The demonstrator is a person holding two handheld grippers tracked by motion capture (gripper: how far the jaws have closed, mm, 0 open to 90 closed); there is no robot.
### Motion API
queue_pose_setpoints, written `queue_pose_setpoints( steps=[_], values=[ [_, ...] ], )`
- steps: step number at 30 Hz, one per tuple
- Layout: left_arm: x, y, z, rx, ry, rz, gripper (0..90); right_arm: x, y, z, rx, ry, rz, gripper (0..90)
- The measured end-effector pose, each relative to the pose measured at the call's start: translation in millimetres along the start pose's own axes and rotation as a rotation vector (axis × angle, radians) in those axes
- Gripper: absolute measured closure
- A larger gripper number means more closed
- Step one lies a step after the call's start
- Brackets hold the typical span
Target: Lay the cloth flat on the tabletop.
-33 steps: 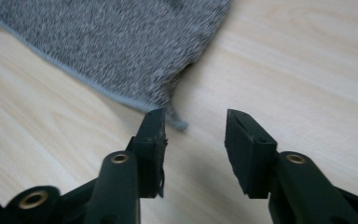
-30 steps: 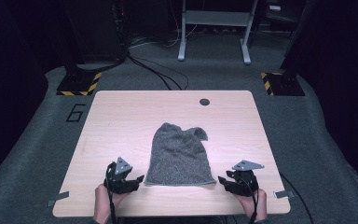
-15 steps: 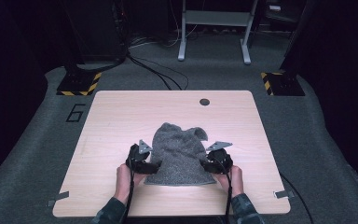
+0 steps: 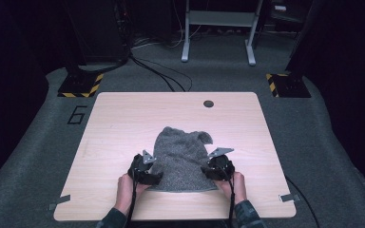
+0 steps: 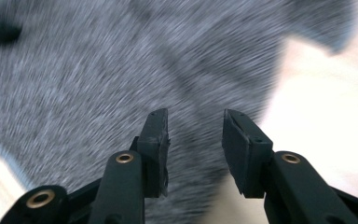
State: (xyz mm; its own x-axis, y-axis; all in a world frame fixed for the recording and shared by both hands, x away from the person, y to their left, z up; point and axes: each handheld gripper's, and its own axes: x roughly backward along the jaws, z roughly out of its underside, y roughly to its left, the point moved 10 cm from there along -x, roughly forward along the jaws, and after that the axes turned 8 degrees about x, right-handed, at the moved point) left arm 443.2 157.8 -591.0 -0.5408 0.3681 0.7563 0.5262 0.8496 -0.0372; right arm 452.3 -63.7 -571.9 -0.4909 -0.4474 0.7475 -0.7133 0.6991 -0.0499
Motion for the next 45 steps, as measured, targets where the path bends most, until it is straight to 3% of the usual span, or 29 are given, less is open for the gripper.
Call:
queue_pose_setpoints(
  steps=[1,4,8,11,12,19,23,28,30,36,40,42,45],
  values=[
    [1.0,-0.2,1.8,0.008,-0.002,0.008,23.4,3.8,-10.6,-6.4,-0.024,-0.036,0.014,60.9],
    [1.2,0.7,3.3,0.025,-0.019,0.017,23.3,6.8,-39.5,-20.4,-0.089,-0.059,0.047,60.6],
    [1.2,2.3,4.2,0.029,-0.014,0.021,22.3,-10.4,-75.3,-40.1,-0.137,-0.049,0.098,60.6],
    [0.8,2.2,3.9,0.027,-0.018,0.026,22.3,-25.1,-87.2,-46.3,-0.159,-0.019,0.120,60.3],
    [0.7,2.2,3.8,0.026,-0.019,0.026,22.2,-29.7,-92.0,-48.0,-0.142,-0.018,0.141,60.4],
    [0.1,2.7,3.8,0.026,-0.024,0.032,21.4,-55.6,-101.6,-46.1,-0.169,0.028,0.142,62.8],
    [-0.4,2.7,3.3,0.029,-0.032,0.037,20.5,-62.5,-100.9,-43.8,-0.164,0.035,0.140,74.7],
    [0.1,2.8,4.0,0.030,-0.033,0.035,20.5,-63.7,-103.5,-45.2,-0.117,0.043,0.171,86.8],
    [0.0,2.6,4.0,0.032,-0.035,0.037,20.4,-63.6,-101.9,-44.9,-0.119,0.057,0.170,87.9],
    [0.1,2.9,4.0,0.029,-0.033,0.036,20.5,-63.4,-114.9,-44.6,-0.049,0.069,0.230,88.4],
    [0.1,2.9,4.0,0.028,-0.033,0.036,20.5,-60.6,-128.4,-44.7,-0.076,0.081,0.235,88.2],
    [0.1,2.9,4.0,0.028,-0.033,0.036,20.5,-58.8,-137.1,-46.9,-0.056,0.078,0.265,88.1],
    [0.1,2.8,3.9,0.028,-0.032,0.036,20.5,-59.4,-144.9,-49.4,-0.076,0.089,0.257,87.9]
  ],
)
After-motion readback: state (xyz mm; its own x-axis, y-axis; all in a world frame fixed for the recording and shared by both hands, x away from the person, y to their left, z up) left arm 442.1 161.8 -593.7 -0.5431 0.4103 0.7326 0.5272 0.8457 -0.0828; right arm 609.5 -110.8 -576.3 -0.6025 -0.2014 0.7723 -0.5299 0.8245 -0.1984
